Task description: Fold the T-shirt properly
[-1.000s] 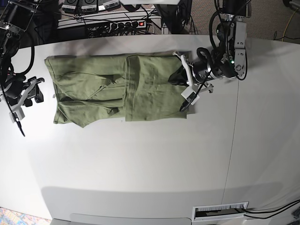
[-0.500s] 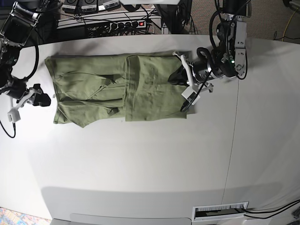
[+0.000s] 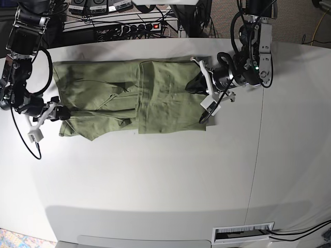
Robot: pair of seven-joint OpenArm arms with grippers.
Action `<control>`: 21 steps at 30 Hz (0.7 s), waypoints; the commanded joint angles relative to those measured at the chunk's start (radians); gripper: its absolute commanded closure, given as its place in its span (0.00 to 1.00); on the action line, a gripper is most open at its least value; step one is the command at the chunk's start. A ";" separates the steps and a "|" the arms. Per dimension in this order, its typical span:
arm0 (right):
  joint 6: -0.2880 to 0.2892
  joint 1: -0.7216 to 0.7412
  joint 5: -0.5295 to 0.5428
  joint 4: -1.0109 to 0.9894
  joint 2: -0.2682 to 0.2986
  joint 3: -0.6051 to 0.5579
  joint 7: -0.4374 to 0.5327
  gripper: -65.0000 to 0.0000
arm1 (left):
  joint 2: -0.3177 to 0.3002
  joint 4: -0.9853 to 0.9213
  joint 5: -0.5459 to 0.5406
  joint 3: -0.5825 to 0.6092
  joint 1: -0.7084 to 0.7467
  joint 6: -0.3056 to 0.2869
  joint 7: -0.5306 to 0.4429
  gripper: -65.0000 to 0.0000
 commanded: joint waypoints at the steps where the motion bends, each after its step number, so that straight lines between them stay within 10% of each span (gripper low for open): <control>1: 0.002 0.028 0.017 0.015 0.025 -0.002 0.023 0.56 | -0.002 0.016 -0.018 -0.001 -0.011 -0.005 -0.009 1.00; 21: 0.002 0.030 0.101 -0.222 0.016 -0.007 0.026 0.56 | -0.002 0.016 -0.027 -0.001 -0.011 -0.005 -0.011 1.00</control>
